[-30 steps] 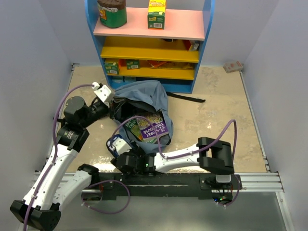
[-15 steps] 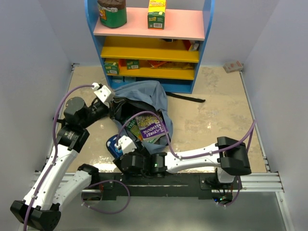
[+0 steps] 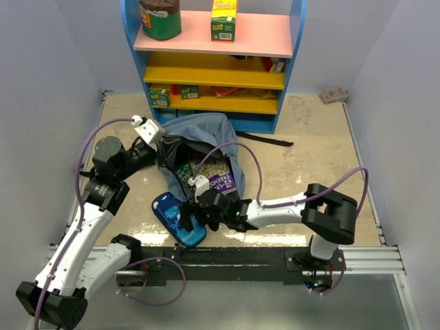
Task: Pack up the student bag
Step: Move the stationery to the center of the board, then pick up the stationery from the center of the board.
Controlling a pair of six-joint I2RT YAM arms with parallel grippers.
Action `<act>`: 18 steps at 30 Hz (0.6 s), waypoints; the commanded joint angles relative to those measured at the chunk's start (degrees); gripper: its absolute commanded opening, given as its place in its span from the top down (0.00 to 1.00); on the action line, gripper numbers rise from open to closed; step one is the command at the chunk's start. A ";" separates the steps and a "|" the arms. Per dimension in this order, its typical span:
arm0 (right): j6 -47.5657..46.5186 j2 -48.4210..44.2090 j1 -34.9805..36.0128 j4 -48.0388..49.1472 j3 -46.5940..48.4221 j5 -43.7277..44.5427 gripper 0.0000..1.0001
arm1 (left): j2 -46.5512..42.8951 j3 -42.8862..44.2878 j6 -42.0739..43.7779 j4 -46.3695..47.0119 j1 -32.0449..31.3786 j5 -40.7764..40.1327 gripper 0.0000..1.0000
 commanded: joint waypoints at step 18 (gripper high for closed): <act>-3.58 1.93 3.92 -1.03 5.75 9.07 0.01 | -4.53 -1.48 2.64 9.51 0.38 -1.39 0.96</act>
